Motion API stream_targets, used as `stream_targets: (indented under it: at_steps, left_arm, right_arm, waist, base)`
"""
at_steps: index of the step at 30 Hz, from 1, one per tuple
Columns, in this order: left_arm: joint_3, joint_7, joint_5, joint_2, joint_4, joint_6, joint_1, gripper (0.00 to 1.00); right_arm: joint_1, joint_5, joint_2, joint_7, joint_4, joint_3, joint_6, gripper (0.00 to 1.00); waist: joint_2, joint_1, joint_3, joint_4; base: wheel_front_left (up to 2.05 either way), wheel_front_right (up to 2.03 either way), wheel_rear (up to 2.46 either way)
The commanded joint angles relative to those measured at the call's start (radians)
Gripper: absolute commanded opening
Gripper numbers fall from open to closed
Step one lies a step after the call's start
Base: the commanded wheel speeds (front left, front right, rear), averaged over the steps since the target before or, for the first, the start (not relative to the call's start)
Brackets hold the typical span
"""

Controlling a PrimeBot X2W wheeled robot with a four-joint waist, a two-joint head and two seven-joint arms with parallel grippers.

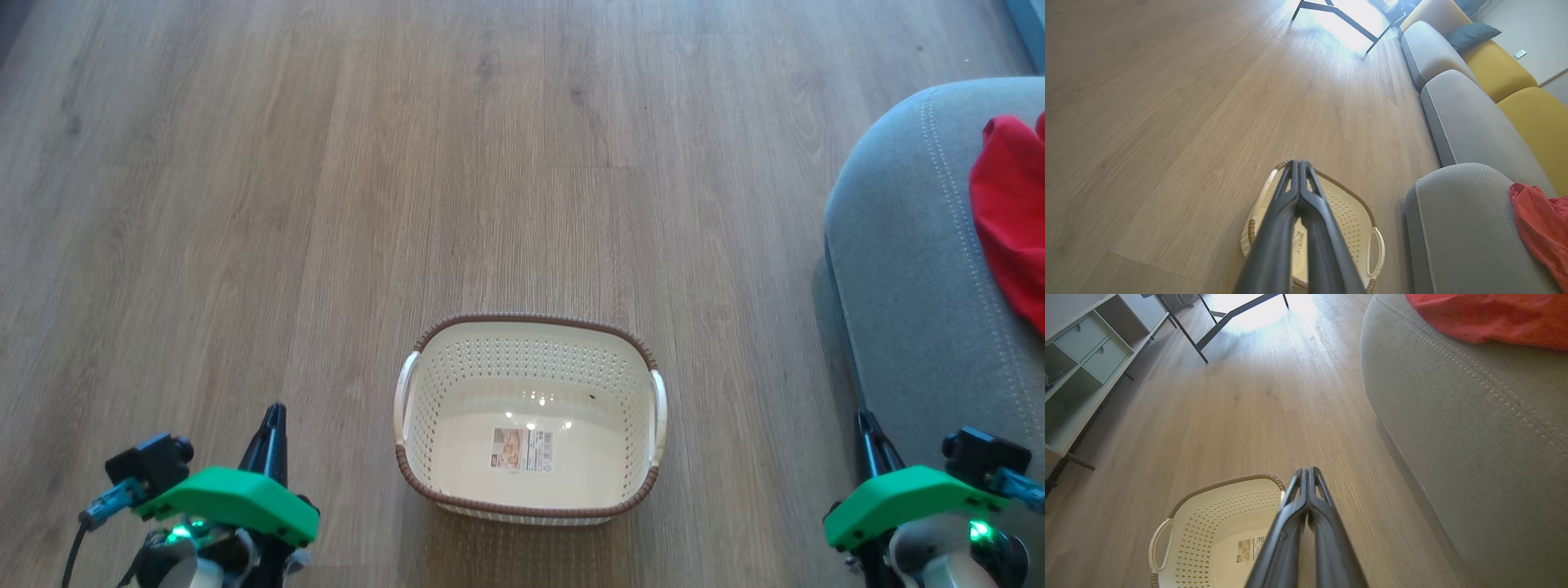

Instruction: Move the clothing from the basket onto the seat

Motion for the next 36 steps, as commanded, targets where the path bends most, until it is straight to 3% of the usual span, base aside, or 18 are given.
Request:
stream_targets:
  at_steps: [1, 36]
  left_arm:
    - [0.035, 0.007, -0.026, 0.004, -0.037, -0.010, -0.049, 0.00]
    - [0.160, 0.107, -0.328, -0.050, -0.058, -0.071, -0.055, 0.00]
  right_arm:
    - [-0.044, 0.036, -0.006, 0.009, -0.038, -0.003, 0.002, 0.00]
    - [-0.063, 0.466, 0.008, 0.104, -0.066, -0.039, 0.004, 0.00]
  waist:
    - [0.0000, 0.0000, -0.001, -0.001]
    - [0.0000, 0.0000, -0.025, -0.020]
  base:
    - [0.00, 0.00, 0.00]
    - [0.00, 0.00, 0.00]
